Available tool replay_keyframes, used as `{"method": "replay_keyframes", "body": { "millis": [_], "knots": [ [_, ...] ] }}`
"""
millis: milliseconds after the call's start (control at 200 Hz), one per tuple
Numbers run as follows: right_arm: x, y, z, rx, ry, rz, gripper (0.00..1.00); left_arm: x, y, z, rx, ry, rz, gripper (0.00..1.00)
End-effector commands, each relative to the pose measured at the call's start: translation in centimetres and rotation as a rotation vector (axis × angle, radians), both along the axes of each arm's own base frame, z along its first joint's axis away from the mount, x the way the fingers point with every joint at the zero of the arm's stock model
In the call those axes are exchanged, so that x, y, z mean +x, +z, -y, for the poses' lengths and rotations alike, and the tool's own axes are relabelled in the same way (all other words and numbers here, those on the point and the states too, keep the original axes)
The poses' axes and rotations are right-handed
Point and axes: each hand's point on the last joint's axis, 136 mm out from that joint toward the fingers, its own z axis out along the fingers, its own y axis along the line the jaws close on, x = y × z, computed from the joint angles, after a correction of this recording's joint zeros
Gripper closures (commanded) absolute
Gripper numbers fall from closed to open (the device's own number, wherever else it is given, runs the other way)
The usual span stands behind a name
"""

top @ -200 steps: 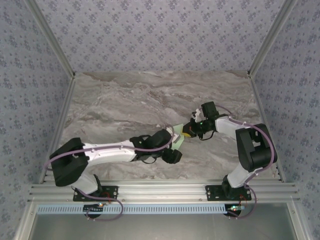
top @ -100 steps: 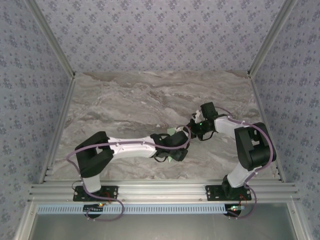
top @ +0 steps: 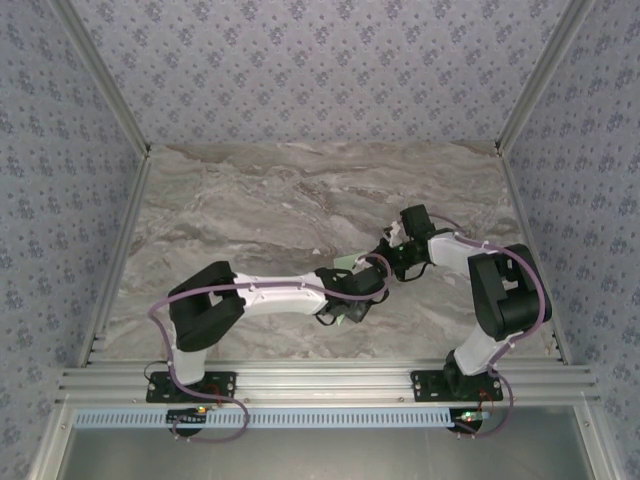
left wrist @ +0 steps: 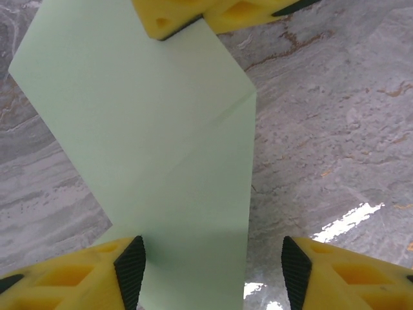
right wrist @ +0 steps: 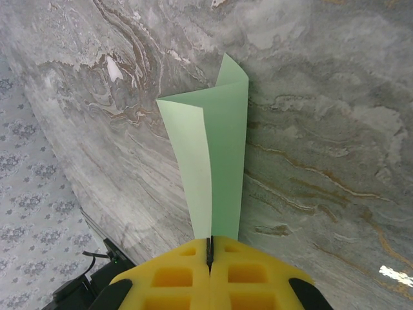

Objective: Fold a paper plane with a square sheet of paper (fold left side to right side)
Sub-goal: Fold the wing for the fifth time at the center of the table.

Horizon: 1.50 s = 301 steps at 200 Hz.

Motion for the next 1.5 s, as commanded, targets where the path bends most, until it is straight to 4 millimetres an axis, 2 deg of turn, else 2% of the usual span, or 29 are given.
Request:
{"method": "replay_keyframes", "body": {
  "millis": [0, 425, 934, 1139, 1254, 1349, 1499],
  "knots": [
    [0.3, -0.2, -0.3, -0.007, -0.001, -0.013, 1.0, 0.1, 0.0, -0.1, 0.037, 0.01, 0.014, 0.42],
    [0.2, -0.7, -0.3, -0.023, 0.006, -0.023, 1.0, 0.2, -0.3, -0.1, 0.05, 0.011, 0.013, 0.59],
    [0.2, -1.2, -0.2, -0.036, 0.005, -0.032, 1.0, 0.1, -0.4, 0.0, 0.051, 0.007, 0.011, 0.7],
    [0.2, -1.0, -0.4, -0.021, 0.019, -0.025, 0.99, 0.0, -0.5, 0.1, 0.047, 0.005, 0.008, 0.75],
    [0.6, -0.2, -0.3, -0.014, 0.02, 0.013, 0.97, 0.0, -0.2, 0.0, 0.034, 0.012, 0.009, 0.79],
    [1.4, 1.1, 0.1, -0.015, 0.009, 0.072, 0.93, 0.0, 0.1, 0.0, 0.016, 0.018, 0.012, 0.81],
    [2.5, 3.8, 1.6, -0.032, -0.039, 0.198, 0.69, 0.1, 0.3, 0.1, -0.025, 0.032, -0.006, 0.83]
  ]
}}
